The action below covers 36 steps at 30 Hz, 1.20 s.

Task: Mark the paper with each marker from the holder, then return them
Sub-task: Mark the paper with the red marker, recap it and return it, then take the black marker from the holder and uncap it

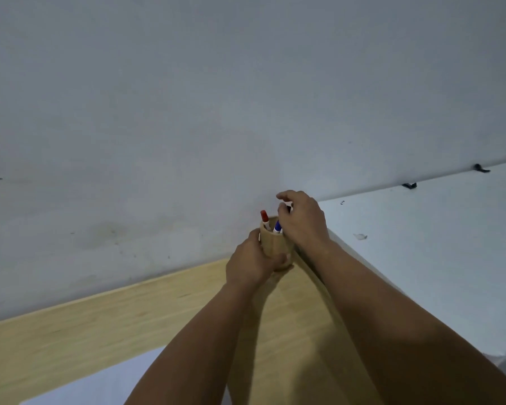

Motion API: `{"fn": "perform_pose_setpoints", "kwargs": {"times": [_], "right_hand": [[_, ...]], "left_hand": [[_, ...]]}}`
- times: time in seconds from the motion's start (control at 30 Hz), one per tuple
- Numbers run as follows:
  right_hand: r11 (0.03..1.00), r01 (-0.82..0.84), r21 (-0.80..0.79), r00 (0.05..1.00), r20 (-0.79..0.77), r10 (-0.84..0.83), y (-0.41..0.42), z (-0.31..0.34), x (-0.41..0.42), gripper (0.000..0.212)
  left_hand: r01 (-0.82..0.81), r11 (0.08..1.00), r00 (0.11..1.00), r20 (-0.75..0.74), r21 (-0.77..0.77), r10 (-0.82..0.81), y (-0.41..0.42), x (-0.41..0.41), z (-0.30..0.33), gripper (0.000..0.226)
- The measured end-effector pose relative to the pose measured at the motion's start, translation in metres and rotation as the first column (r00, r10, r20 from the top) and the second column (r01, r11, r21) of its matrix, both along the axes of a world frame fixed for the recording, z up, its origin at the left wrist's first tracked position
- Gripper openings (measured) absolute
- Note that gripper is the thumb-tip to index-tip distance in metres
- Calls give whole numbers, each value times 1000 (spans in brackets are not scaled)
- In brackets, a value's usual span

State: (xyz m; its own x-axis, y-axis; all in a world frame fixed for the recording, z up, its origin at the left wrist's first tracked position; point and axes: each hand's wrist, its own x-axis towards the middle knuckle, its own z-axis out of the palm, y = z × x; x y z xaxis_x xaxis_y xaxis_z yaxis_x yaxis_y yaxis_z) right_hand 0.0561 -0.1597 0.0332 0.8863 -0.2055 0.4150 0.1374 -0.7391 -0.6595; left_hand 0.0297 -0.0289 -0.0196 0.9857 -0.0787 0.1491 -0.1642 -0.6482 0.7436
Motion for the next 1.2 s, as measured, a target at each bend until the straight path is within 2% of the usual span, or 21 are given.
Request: {"fn": "perform_pose_setpoints", "kwargs": {"times": [0.17,0.3,0.4,0.53,0.63,0.73,0.87,1.0,1.1,1.2], "right_hand": [[992,7,123,997,-81,3,-9,0,8,26],[976,46,211,980,-201,-3,-15,4,18,42],[978,69,198,974,-224,-23,-18,5,21,31],[960,86,266,993,-102,-60,-19,22,9,25],[922,54,384,994,63,-85,-19,53,-7,24],[906,-16,422,977,201,-77,-15,88,-25,21],[889,-125,440,958,287,-8,6,117,-52,20],[815,-241,527,951,296,89,41,121,-85,22],[717,-311,624,950,195,242,73,110,-115,23],[652,-317,689,912,32,409,105,89,-140,36]], "left_hand": [[-66,998,998,19,-10,66,-3,0,-1,69],[-57,998,998,0,23,57,-5,1,1,72],[-57,998,998,-6,40,58,-6,0,2,70],[-46,997,999,-18,55,47,-6,-3,2,63],[-41,997,998,-34,67,44,-2,-12,9,71],[-99,990,995,-1,100,100,12,-25,24,79],[-179,973,983,64,145,171,45,-50,53,62],[-247,951,967,117,188,228,90,-80,81,44],[-295,939,953,131,177,275,131,-107,98,37],[-347,921,935,145,175,325,173,-139,103,31]]}}
